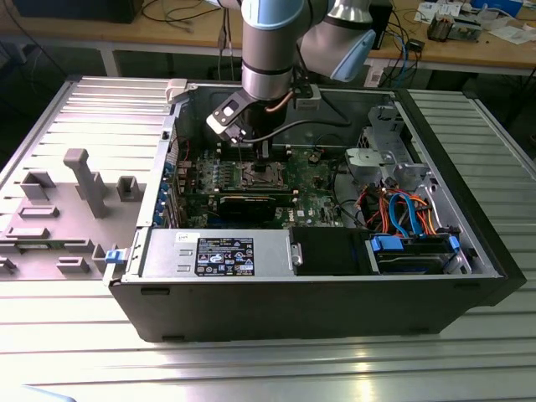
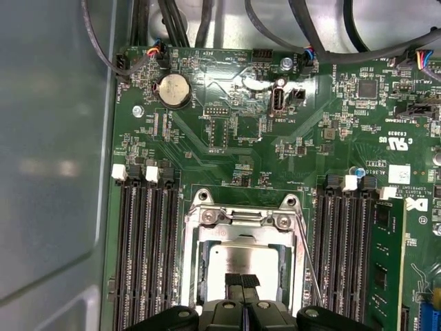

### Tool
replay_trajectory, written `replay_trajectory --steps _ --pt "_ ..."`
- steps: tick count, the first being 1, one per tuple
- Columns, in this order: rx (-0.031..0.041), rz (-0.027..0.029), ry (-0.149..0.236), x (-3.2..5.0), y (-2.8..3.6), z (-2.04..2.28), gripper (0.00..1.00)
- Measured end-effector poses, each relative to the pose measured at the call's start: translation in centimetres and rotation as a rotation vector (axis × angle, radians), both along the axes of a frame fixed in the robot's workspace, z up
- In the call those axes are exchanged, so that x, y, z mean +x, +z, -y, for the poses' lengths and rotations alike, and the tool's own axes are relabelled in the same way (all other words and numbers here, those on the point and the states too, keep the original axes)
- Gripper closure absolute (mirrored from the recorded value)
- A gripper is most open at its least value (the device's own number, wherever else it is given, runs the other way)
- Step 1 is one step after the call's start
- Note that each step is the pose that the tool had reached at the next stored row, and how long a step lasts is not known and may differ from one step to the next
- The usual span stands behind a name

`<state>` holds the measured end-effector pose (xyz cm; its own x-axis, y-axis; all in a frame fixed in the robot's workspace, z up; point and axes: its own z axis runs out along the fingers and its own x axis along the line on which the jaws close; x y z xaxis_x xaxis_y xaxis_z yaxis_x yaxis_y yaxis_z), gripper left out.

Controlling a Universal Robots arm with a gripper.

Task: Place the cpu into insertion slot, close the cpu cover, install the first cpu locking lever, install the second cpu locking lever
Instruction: 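Install the first cpu locking lever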

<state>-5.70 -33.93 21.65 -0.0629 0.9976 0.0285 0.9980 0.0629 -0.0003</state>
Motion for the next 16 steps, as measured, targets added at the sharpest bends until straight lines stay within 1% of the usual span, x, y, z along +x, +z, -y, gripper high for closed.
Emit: replay_trajectory --steps 2,16 --pt "0.0056 0.0000 0.000 0.00 0.41 0.00 0.89" --pt "0.0089 -0.0002 0.000 0.00 0.51 0.00 0.89"
